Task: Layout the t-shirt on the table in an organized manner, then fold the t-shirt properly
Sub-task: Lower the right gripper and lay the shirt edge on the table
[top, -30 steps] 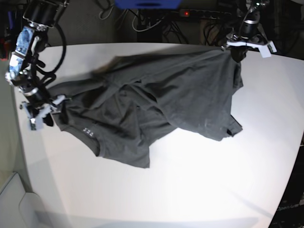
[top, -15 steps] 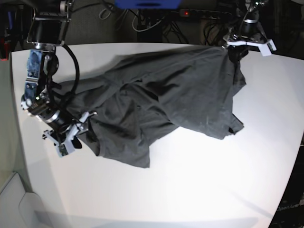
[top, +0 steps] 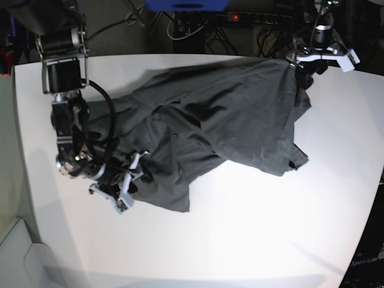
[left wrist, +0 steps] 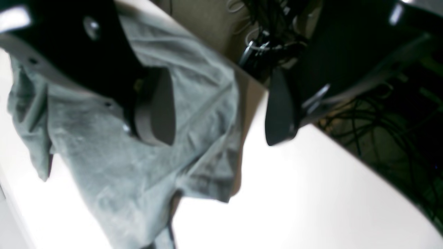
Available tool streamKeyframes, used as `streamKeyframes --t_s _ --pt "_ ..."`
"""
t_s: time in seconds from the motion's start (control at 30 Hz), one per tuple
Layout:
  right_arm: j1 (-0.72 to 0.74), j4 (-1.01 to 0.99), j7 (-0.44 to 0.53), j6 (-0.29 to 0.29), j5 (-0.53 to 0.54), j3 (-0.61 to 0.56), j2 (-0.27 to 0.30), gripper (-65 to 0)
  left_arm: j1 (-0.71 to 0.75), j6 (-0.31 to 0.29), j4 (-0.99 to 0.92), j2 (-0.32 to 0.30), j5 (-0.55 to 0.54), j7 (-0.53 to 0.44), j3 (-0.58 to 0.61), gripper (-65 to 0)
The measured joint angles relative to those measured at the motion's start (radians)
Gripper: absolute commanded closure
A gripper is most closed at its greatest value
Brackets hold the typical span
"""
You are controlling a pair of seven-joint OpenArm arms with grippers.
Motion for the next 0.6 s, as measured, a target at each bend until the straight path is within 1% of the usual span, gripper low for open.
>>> streamKeyframes --t_s 0.07,0.13,0.17,0.33,0.43,0.5,0.6 --pt "0.072 -0.097 0.019 0.001 0.006 -0.040 -0.007 -32.2 -0.002 -0.002 0.005 0.001 0.000 0.002 0.000 -39.9" --pt "0.142 -0.201 0.088 0.001 0.004 -0.065 -0.007 -32.2 -0.005 0.000 0.007 -0.001 0.000 0.003 0.000 -39.9" --pt "0.175 -0.256 0.140 -0.001 0.004 -0.077 -0.005 -32.2 -0.005 -0.001 0.007 0.000 0.000 0.002 0.000 -39.9" --pt "0.309 -0.537 0.279 -0.002 0.003 -0.166 0.013 -32.3 -0.005 -0.001 0.011 0.003 0.001 0.002 0.000 -39.9" --pt "0.342 -0.656 0.348 -0.003 -0.002 -0.204 0.021 -32.3 -0.005 0.000 0.011 0.003 0.000 0.003 0.000 -39.9" --pt "0.341 -0.700 0.399 -0.003 0.003 -0.205 0.017 -32.3 -0.005 -0.001 0.011 0.003 0.001 0.002 0.000 -39.9" --pt "0.339 -0.753 0.450 -0.003 0.002 -0.205 0.015 -32.2 -0.017 0.002 0.011 0.003 0.001 0.003 0.000 -39.9"
